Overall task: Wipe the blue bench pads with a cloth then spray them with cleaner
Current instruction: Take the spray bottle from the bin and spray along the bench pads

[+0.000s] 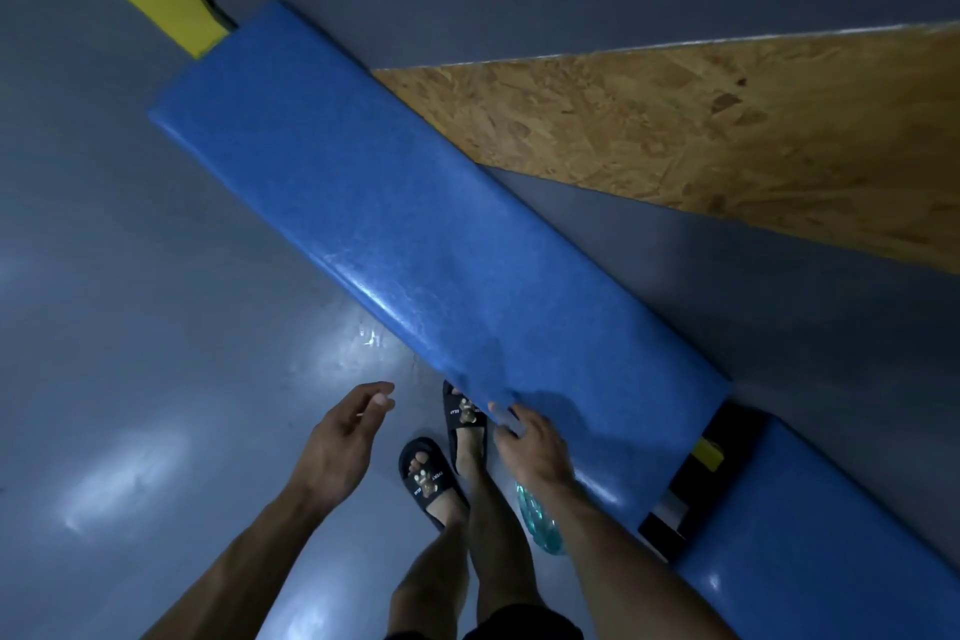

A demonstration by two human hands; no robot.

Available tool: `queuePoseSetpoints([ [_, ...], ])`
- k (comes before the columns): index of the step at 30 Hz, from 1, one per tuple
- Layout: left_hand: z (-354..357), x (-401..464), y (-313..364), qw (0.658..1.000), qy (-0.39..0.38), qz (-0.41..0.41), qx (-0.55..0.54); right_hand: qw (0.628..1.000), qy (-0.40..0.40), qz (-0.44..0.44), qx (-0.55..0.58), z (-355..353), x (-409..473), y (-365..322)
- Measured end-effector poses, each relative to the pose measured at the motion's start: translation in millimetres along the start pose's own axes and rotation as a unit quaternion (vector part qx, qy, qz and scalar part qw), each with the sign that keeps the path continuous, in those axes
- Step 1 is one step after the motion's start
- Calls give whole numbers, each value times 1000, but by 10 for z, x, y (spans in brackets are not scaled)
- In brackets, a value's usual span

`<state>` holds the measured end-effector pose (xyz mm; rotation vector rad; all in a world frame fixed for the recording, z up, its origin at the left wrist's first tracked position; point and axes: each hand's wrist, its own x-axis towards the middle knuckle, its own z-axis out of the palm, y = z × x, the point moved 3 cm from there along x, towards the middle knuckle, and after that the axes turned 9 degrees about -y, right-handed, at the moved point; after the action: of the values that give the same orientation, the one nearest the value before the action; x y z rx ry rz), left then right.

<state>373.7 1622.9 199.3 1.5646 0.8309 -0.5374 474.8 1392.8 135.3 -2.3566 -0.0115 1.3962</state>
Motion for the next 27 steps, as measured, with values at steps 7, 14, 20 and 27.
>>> queuePoseSetpoints([
  [7, -69, 104, 84, 1000, 12, -5, 1, 989, 101, -53, 99, -742, 421, -271],
  [14, -101, 250, 233, 1000, 21, -7, 1, 979, 170, -46, 102, -1601, 853, -619],
  [20, -123, 397, 423, 999, 31, 5, 2, 985, 152, -40, 76, -1645, 906, -710],
  [27, -185, 476, 427, 998, 49, 5, -28, 992, 27, -121, -38, -896, 669, -733],
])
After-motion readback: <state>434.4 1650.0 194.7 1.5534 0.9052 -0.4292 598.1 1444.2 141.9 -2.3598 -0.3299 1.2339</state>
